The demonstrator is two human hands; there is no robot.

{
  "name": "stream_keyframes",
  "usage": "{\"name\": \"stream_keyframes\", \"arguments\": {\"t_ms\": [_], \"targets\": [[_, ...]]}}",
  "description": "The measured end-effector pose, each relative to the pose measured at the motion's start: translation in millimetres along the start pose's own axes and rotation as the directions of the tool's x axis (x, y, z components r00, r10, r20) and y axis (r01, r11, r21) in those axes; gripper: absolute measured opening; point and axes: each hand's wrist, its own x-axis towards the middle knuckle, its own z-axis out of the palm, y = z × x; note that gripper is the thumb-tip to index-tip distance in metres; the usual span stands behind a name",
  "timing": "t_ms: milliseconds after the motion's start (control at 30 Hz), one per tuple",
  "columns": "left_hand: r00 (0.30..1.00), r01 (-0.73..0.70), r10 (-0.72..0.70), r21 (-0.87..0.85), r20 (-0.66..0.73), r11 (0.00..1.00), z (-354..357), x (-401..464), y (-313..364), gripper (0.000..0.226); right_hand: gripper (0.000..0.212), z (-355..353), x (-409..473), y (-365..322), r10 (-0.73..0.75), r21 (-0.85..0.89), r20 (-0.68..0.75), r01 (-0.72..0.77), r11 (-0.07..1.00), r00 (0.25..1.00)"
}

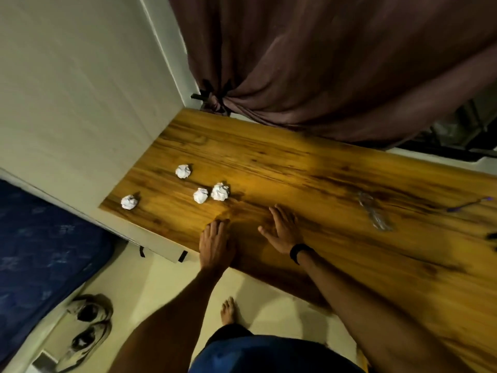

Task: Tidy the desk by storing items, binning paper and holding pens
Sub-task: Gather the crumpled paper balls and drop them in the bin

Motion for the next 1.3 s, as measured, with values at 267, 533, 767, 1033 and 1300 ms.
{"name": "stream_keyframes", "arguments": {"t_ms": [267, 533, 767, 1033, 1300], "targets": [[0.919, 0.377, -0.386, -0.101, -0.083, 0.92, -62, 70, -154, 0.073, 0.083, 10, 95, -133, -0.126, 0.136, -0.09, 0.137, 0.981, 0.988], [0.732, 0.661, -0.681, -0.277, 0.034, 0.697, -77, 126, -236, 0.065, 0.037, 41, 131, -143, -0.051, -0.036, -0.109, 0.048, 0.998, 0.993], [0.839, 0.532, -0.54, -0.292, 0.059, 0.795, -46, 144, -208, 0.057, 0.022, 22, 142, -153, -0.017, 0.224, -0.259, 0.077, 0.971, 0.966], [0.917, 0.399, -0.38, -0.35, 0.125, 0.848, -66, 210, -158, 0.067, 0.069, 23, 162, -193, -0.089, 0.068, 0.108, 0.082, 0.994, 0.99], [0.908, 0.231, -0.181, -0.09, 0.377, 0.969, -42, 216, -134, 0.07, 0.068, 35, 164, -188, -0.134, -0.144, 0.208, 0.165, 0.976, 0.969]]}}
